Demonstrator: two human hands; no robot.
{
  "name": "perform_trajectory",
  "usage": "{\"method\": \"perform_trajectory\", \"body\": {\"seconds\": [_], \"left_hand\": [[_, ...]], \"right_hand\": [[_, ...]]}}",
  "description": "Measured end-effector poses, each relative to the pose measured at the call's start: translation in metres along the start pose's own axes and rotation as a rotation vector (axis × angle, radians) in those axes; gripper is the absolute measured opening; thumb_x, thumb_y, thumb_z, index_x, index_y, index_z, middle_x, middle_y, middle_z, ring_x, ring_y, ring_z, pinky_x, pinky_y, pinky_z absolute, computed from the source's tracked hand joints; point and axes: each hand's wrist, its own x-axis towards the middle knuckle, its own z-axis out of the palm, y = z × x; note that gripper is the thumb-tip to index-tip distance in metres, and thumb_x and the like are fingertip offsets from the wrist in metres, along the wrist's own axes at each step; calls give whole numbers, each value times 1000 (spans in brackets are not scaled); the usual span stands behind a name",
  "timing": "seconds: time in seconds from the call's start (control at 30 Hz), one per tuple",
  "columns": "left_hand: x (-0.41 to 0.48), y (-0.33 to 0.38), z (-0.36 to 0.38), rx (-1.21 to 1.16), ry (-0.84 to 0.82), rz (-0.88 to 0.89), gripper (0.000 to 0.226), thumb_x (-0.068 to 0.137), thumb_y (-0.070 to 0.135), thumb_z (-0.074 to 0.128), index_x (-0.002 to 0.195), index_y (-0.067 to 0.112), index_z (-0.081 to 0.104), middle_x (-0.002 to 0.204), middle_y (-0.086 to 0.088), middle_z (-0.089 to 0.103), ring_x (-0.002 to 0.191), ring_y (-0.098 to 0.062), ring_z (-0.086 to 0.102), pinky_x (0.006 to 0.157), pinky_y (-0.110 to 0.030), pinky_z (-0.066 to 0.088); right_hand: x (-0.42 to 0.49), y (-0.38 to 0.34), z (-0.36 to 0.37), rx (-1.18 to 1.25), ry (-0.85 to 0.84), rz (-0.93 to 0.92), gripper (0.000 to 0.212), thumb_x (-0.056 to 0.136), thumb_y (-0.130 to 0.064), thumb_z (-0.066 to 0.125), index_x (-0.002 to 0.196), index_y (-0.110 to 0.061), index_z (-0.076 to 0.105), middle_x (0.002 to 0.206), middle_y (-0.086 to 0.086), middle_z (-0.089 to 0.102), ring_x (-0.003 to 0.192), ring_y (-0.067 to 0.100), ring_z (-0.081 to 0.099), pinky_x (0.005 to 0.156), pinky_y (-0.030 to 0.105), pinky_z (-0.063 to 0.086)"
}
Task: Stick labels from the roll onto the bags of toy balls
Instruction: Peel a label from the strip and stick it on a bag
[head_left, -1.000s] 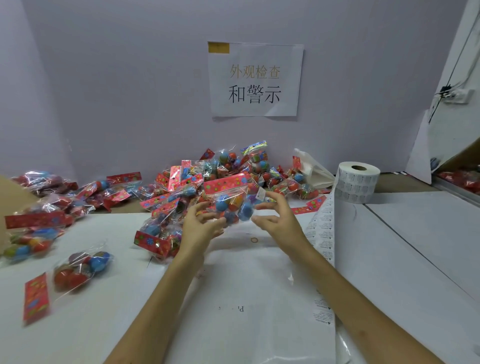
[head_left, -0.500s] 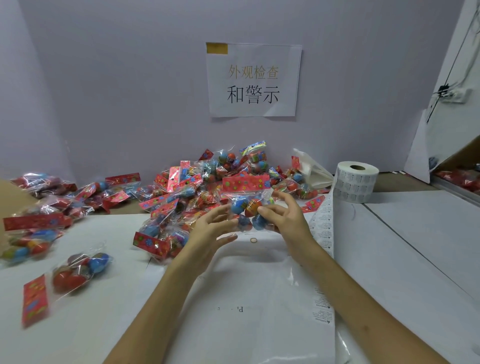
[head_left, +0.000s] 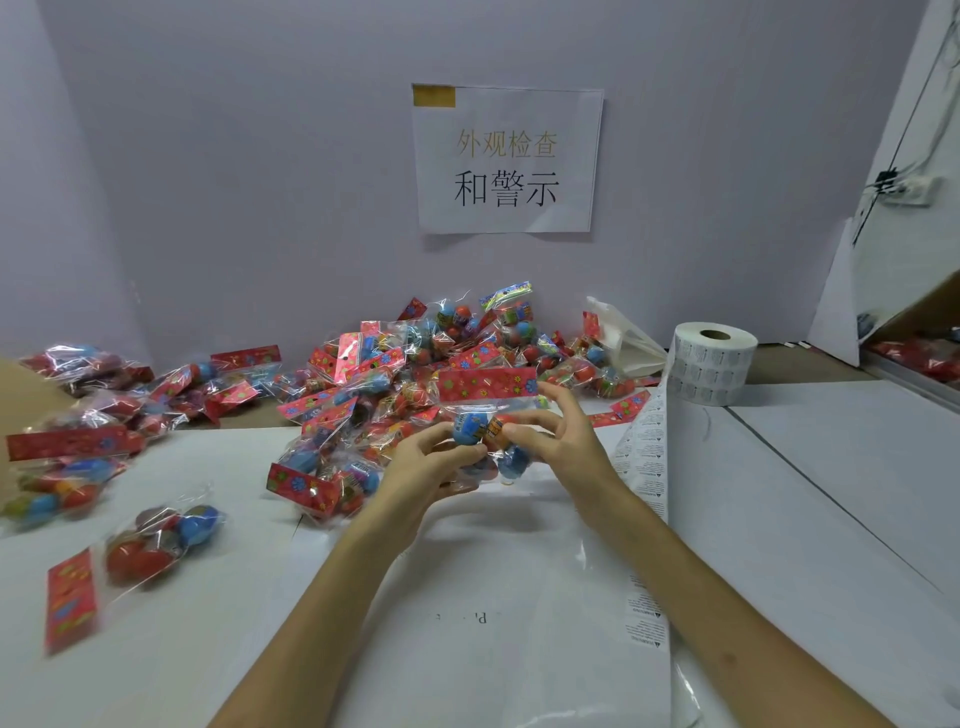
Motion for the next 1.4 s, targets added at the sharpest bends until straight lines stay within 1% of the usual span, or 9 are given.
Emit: {"method": "perform_trajectory", "body": {"seconds": [0.17,0.33,0.5,0.8,0.97,1.07,1.17,1.27,1.4], "left_hand": [[-2,-1,3,40,-51,-24,23,89,4,73,112,9,72,97,-11,79,90,-28,77,77,-33,62],[-3,-2,7,73,-50,-29,27,91,3,71,118,6,70,101,-15,78,90,-30,77,86,-41,60],[-8,-1,12,-15,-122,-38,31,91,17,76,120,9,68,106,-13,77,88,-25,75,72,-31,61],[0,-1,3,-41,179,21,11,91,21,76,93,11,78,90,-9,75,77,-22,76,62,-28,59],[1,2,-2,-127,212,10,9,89,21,76,94,15,78,88,-7,78,76,-21,77,59,-27,59],[3,-7,4,131,335,144,9,92,26,75,97,20,73,93,0,76,90,-20,74,74,-34,61],[3,-17,11,483,440,405,30,88,27,80,109,23,60,99,13,69,89,-2,64,73,-18,53],[4,-20,14,515,303,488,29,87,22,81,108,28,61,100,16,66,87,-3,63,68,-13,50],[4,-24,21,404,55,286,51,86,32,82,127,38,52,124,14,61,108,-9,63,86,-26,57]], "right_hand": [[0,-1,0,-28,41,-22,56,88,-18,78,130,-35,43,90,-9,76,90,-2,70,84,22,49],[0,1,-2,-83,65,-26,63,86,-13,79,140,-24,48,96,6,72,92,17,71,80,23,55],[2,2,-5,-111,64,-28,64,83,-10,81,135,-30,50,90,6,67,90,23,71,80,31,62],[-2,0,2,-102,-47,31,63,89,-27,77,140,-33,41,105,-2,69,97,4,68,70,11,53],[-2,0,1,-88,-94,67,61,89,-25,76,139,-32,42,105,0,74,96,12,72,73,26,60],[-2,1,2,-84,-26,42,62,86,-19,80,138,-25,46,100,2,75,93,12,73,70,29,61],[-1,2,0,-124,110,27,62,84,-18,82,135,-22,47,93,-3,75,90,12,72,71,34,61],[1,1,-5,-146,228,0,66,84,-18,82,138,-20,43,96,-3,73,101,19,69,84,50,60],[0,-3,-3,-39,138,-59,73,84,-12,81,142,-23,39,98,-1,75,93,12,73,84,41,60]]}}
